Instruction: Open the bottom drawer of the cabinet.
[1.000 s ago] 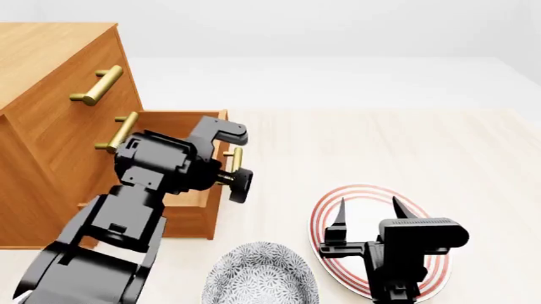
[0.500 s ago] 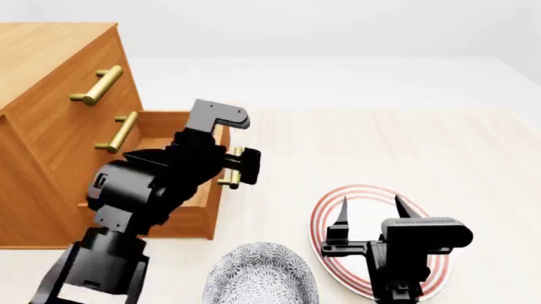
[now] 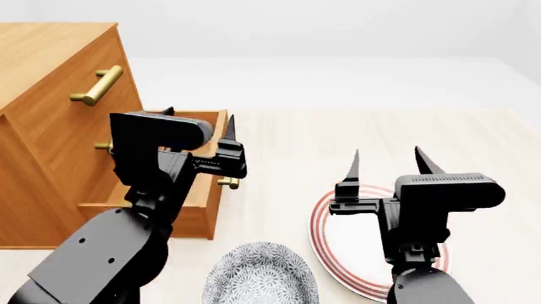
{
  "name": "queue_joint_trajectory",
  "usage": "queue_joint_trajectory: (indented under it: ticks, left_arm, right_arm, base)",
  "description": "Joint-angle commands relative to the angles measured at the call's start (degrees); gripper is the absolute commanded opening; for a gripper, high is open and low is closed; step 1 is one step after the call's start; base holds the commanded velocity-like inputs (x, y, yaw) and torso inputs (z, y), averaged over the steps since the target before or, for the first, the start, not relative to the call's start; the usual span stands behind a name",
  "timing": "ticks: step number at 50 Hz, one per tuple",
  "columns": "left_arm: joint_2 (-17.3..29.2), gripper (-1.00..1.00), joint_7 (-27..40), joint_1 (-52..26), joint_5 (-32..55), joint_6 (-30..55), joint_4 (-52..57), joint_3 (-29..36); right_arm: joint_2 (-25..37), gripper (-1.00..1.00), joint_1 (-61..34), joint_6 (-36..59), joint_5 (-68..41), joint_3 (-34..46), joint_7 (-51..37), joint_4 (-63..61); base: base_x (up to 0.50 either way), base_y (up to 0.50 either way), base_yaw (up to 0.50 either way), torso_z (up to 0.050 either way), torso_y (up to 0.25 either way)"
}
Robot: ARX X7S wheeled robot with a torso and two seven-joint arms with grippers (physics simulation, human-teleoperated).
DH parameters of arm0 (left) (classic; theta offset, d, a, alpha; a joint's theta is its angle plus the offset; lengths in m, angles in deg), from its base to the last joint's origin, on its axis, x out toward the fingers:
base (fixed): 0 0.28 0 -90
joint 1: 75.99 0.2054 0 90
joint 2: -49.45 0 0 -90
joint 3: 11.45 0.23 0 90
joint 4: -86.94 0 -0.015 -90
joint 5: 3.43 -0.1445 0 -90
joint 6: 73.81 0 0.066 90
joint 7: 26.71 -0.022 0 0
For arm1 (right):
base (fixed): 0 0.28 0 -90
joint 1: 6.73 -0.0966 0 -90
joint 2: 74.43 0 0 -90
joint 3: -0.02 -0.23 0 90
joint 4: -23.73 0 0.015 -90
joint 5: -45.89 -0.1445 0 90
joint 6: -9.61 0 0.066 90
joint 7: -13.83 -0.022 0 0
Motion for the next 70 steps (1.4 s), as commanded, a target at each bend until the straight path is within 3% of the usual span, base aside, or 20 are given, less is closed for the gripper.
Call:
queue_joint_trajectory:
  ticks: [1, 11, 32, 39, 47, 70]
  left_arm:
    - [2.0, 1.00, 1.6, 2.0, -1.4, -2.4, 6.9, 0.7]
    - [2.0, 1.00, 4.4, -4.3, -1.1, 1.5, 11.0, 0.1]
    - [1.9, 1.00, 8.2, -14.5, -0.6, 5.7, 17.4, -0.8]
    - [1.2, 1.00, 9.2, -18.8, 1.8, 9.0, 18.7, -3.1]
    - [1.9, 1.00, 9.0, -17.9, 0.8, 6.8, 18.2, -2.4]
    - [2.5, 1.00, 9.4, -15.4, 0.7, 4.1, 18.9, -2.0]
  right_arm:
    - [1.1, 1.00, -10.8, 9.7, -0.6, -0.9, -0.6, -8.3]
    - [2.0, 1.00, -19.2, 19.6, -1.0, 0.8, -1.3, -17.5]
    - [3.1, 1.00, -32.4, 29.7, -1.4, 3.9, -2.7, -27.7]
    - [9.4, 1.00, -40.0, 30.2, -15.9, 5.9, -14.9, -27.9]
    - [12.2, 1.00, -45.0, 30.2, -24.9, 6.5, -21.4, -27.7]
    - [16.2, 1.00, -46.1, 24.3, -28.2, 11.7, -26.4, -26.5]
  base:
    - [0.00, 0.00, 0.00, 0.000, 0.000]
    - [0.00, 0.00, 0.00, 0.000, 0.000]
    - [0.00, 0.00, 0.00, 0.000, 0.000]
    - [0.00, 0.00, 0.00, 0.000, 0.000]
    - [0.00, 0.00, 0.00, 0.000, 0.000]
    - [0.00, 0.00, 0.00, 0.000, 0.000]
